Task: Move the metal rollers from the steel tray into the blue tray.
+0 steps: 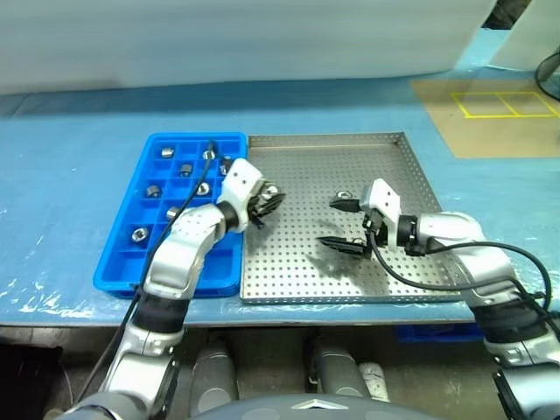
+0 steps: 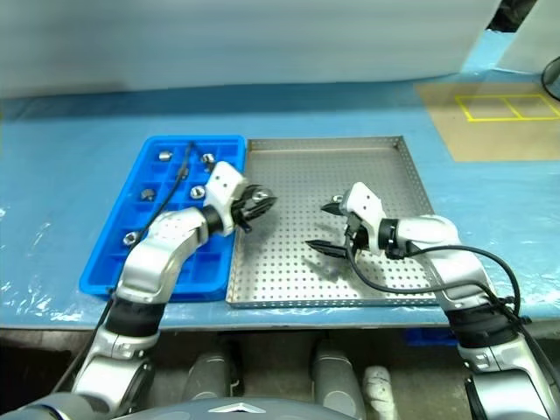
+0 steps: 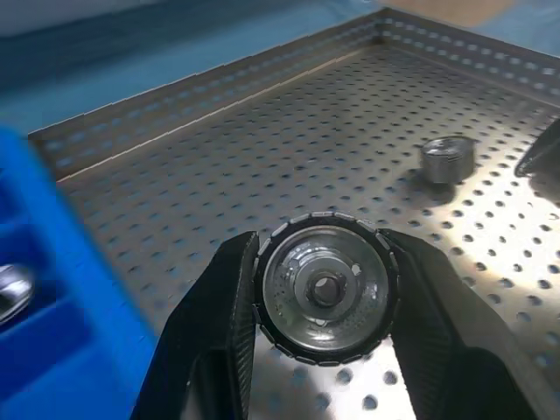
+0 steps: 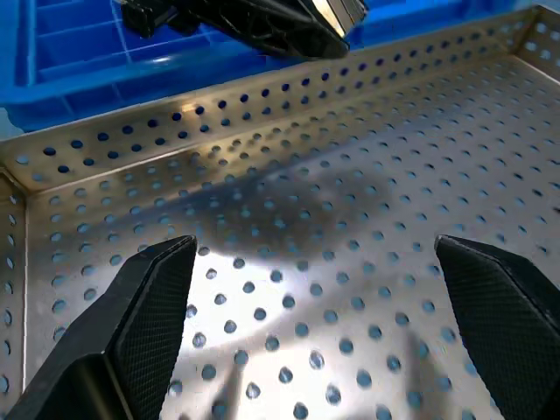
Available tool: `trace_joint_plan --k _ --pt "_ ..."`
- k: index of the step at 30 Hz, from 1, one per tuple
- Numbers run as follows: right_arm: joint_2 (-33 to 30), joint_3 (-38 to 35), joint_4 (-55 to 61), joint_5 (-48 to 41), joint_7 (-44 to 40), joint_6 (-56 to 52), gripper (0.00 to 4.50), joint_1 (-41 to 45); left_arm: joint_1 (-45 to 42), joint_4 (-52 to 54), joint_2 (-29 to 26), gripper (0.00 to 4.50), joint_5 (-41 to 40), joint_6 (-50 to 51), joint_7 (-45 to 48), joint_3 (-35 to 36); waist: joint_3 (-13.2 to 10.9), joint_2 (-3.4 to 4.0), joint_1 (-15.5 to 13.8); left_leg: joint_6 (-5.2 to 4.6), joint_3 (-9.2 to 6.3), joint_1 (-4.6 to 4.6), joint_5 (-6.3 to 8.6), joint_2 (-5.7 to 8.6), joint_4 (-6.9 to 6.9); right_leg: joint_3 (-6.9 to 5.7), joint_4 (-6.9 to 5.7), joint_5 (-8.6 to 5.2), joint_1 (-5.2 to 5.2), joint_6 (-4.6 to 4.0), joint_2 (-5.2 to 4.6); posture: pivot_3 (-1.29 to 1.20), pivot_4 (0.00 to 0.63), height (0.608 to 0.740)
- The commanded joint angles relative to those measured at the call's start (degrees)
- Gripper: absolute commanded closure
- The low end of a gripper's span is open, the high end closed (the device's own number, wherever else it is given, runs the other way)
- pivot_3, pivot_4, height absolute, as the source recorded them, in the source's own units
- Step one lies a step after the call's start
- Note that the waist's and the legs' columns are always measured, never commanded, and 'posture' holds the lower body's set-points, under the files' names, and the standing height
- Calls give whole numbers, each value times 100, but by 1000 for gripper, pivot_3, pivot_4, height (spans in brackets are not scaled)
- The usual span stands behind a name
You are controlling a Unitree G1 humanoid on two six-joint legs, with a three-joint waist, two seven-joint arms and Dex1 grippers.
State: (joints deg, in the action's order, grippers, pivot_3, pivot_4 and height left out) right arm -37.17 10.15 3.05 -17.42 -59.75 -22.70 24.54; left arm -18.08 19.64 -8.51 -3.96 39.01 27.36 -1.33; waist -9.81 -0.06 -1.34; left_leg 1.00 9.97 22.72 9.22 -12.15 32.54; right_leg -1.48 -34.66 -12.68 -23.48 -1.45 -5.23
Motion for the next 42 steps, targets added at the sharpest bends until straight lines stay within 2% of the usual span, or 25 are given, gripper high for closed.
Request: trace_joint_plan --k 1,7,11,20,27,33,36,39,42 --pt "162 171 -423 134 -339 434 0 379 364 1080 99 2781 66 90 -672 349 -2 -3 -130 0 0 2 0 -9 0 0 0 0 0 0 -2 89 150 740" --pt "547 430 -1275 349 -773 909 0 894 1445 2329 88 2781 149 257 -1329 599 -4 -7 -432 18 -4 8 11 -11 9 -3 -2 0 -2 0 -4 188 150 740" --pt "747 503 -1679 471 -985 1144 0 1110 2286 3037 65 2781 175 479 -1575 672 -5 -9 -483 19 -5 20 11 -13 9 -5 0 0 -9 1 -4 232 150 740" --pt "1016 497 -2175 655 -1203 1439 0 1343 3449 3457 98 2781 286 549 -1980 672 -6 -10 -626 28 -9 40 7 -21 9 -7 -7 0 -37 2 3 273 150 740" --pt "1012 418 -2164 713 -1179 1487 0 1278 3404 3077 7 2781 137 613 -1931 677 -6 -10 -691 30 -8 40 6 -20 8 -5 -8 1 -40 3 3 245 150 740" --pt "893 309 -1909 679 -1061 1376 0 1073 2775 2724 -173 781 -30 585 -1768 583 -5 -9 -723 37 -7 41 3 -21 7 -4 -12 1 -44 3 13 192 150 740" --pt "805 203 -1677 631 -958 1243 0 946 2216 2507 -517 781 -139 315 -1320 119 -5 -9 -723 40 -8 42 0 -18 8 -3 -16 1 -46 3 15 138 150 740" --pt "507 -8 -1112 523 -840 888 0 606 1432 2054 -656 781 -492 83 -771 -108 -4 -8 -737 39 -7 44 0 -17 13 4 -19 3 -47 5 14 82 150 740" --pt "233 -223 -570 409 -721 510 0 284 915 1616 -780 781 -838 -107 -236 -233 -3 -6 -632 38 -3 40 0 -2 20 15 -22 6 -47 8 15 13 150 740"
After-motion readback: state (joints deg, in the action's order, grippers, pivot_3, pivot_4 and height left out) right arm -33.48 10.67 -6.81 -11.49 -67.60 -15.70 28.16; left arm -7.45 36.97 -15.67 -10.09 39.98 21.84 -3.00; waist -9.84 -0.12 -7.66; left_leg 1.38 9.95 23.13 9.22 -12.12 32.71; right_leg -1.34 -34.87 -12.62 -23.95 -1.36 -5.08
